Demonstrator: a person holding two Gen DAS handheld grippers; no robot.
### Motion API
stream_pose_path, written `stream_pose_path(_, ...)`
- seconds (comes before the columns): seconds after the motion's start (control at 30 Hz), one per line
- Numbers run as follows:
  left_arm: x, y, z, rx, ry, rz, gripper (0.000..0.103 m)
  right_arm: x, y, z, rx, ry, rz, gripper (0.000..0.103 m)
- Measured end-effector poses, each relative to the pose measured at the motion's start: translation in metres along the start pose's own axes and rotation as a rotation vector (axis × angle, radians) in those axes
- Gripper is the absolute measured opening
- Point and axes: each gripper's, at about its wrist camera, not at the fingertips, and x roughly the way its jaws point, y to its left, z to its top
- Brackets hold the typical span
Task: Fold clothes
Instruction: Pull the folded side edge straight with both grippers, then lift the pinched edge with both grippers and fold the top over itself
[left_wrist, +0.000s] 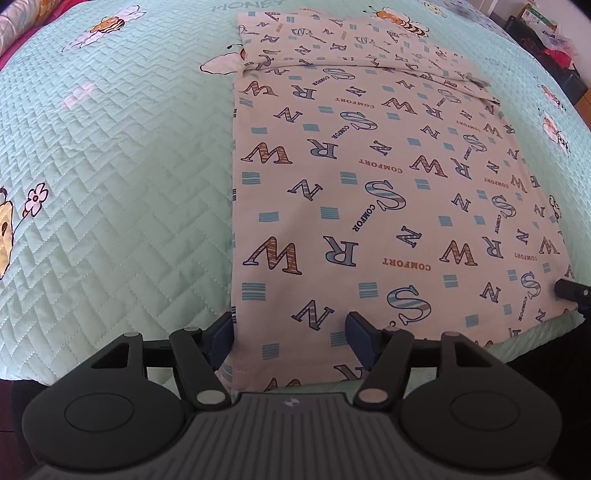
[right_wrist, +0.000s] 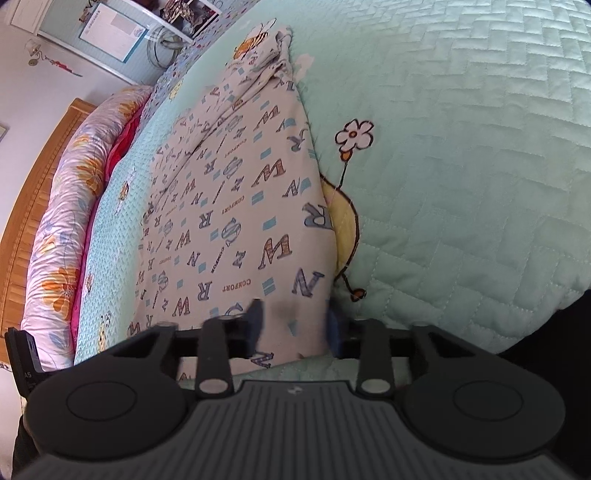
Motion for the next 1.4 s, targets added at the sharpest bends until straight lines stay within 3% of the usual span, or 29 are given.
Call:
stream_pose_path(0.27,0.001,0.001,0.0,0.004,-0.001,0.0,0.067,0.002,0.004,-0.003,-0.026,0.002,-0.014,0.012)
stream_pose_path(0.5,0.0,0.005,-0.002,-0.009,-0.017,-0.014,0.064,0.002,0.004,-0.004,-0.024,0.004,-0.018,0.011)
stream_pose_path(0.53,-0.002,0.008,-0.004,-0.019,-0.027,-0.021,0.06,0.002,0.004,-0.004,-0.024,0.004,-0.018,0.011)
stream_pose_path(0.63,-0.006,0.02,-0.008,-0.063,-0.054,-0.057,0.024,0.001,0.005,-0.005,-0.021,0.001,-0.013,0.01)
stream_pose_path(0.67,-0.007,0.027,-0.01,-0.089,-0.063,-0.085,0.006,0.0,0.005,-0.005,-0.02,-0.001,-0.009,0.01)
stream_pose_path(0.87,-0.022,0.053,-0.018,-0.21,-0.142,-0.217,0.004,-0.008,0.01,-0.004,-0.007,-0.042,0.025,0.008)
stream_pose_path(1.07,-0.043,0.059,-0.012,-0.257,-0.209,-0.284,0.004,-0.023,0.018,0.007,0.018,-0.095,0.099,0.008)
stream_pose_path(1.3,-0.056,0.072,0.021,-0.37,-0.249,-0.403,0.004,-0.026,0.029,0.031,0.093,-0.134,0.19,0.008)
stream_pose_path(1.4,-0.056,0.076,0.046,-0.395,-0.27,-0.415,0.004,-0.021,0.036,0.052,0.116,-0.159,0.207,0.008)
